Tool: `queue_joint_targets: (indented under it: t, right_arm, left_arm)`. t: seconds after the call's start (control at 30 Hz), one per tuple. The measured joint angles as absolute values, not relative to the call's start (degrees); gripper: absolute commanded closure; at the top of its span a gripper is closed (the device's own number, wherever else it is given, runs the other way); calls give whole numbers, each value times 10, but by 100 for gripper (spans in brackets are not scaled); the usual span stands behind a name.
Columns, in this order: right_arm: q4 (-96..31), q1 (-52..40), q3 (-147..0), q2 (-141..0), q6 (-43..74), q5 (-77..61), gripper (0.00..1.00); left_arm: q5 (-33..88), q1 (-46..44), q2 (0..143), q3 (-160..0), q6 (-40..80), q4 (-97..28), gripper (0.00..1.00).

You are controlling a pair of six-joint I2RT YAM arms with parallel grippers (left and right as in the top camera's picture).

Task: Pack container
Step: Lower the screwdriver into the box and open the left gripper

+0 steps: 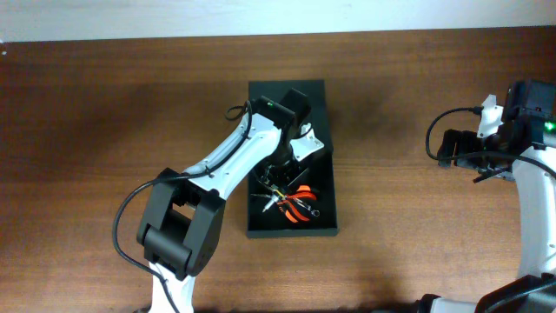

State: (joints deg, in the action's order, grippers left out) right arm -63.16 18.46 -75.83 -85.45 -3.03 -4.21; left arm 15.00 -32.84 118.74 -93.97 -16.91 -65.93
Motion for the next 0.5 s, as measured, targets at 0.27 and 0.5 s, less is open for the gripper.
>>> queue_joint_targets:
  t: [0.27, 0.5]
  right_arm:
    - [-632, 185, -758, -854, -30, -42, 1]
    - [-632, 185, -758, -854, -30, -42, 1]
  left_arm:
    - [150, -328, 1187, -935, -162, -650, 59]
    - [150, -328, 1187, -935, -158, -642, 51]
